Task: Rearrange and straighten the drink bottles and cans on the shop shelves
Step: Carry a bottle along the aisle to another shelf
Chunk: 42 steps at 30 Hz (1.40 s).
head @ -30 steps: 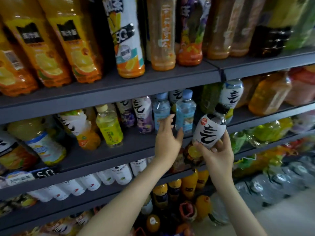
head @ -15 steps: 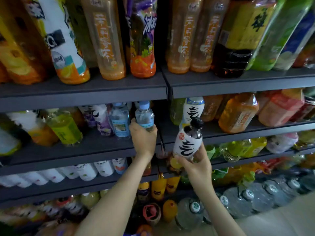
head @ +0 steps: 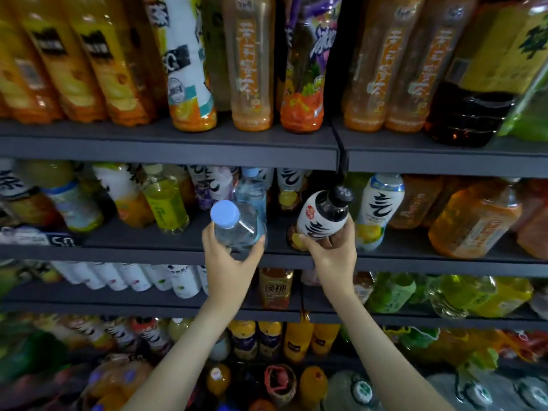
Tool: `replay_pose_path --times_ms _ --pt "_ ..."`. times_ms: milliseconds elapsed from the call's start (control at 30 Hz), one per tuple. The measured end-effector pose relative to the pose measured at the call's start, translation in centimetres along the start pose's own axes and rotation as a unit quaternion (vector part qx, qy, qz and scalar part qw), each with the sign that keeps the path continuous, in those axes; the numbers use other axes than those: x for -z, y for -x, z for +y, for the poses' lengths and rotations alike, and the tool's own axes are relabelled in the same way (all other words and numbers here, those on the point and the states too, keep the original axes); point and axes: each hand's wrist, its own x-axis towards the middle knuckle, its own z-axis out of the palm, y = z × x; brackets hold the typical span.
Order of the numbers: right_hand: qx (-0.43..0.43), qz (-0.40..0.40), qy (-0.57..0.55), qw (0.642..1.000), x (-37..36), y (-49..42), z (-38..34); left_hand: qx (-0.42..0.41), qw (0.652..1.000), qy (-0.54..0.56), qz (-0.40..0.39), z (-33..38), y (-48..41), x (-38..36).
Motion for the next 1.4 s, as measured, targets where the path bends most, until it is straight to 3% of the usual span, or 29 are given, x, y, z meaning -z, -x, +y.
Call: replay_pose_path --times_ms 167,367,567,667,800,1000,1167,1333,1400 --pt "-0.008 -0.030 0.045 0.999 -2.8 -2.0 1.3 0.019 1.000 -0.013 0.008 -0.4 -0.4 2.6" --pt "0.009 -0.045 0.174 0.984 -4.6 -5.5 1.2 0.051 0.998 -0.048 -0.009 -0.6 -0.8 3.6" --pt "-0.074 -0.077 0.172 0.979 -4.9 -4.3 -0.1 0.062 0.992 -0.103 -0.043 1.5 -0.8 3.9" --pt "-0.093 -0.093 0.178 0.975 -3.7 -1.2 -2.6 0.048 0.989 -0.117 -0.072 4.1 -0.9 4.9" --pt "-0.117 -0.174 0.115 0.971 -2.1 2.3 -8.3 0.037 0.983 -0.148 -0.103 9.0 -1.7 5.8" --pt "-0.065 -0.282 0.087 0.953 -1.8 3.2 -17.7 0.023 0.974 -0.152 -0.168 16.0 -2.4 5.4" --pt "-0.015 -0.212 0.100 0.972 -0.1 2.8 -22.0 -0.005 0.965 -0.146 -0.219 19.7 -2.9 3.7" --pt "-0.049 -0.149 -0.008 0.988 4.6 1.7 -25.6 0.039 0.906 -0.030 -0.421 23.1 -4.9 1.0" --pt "-0.049 -0.137 0.004 0.989 7.0 1.3 -27.0 0.040 0.887 -0.006 -0.460 24.3 -4.9 -1.2"
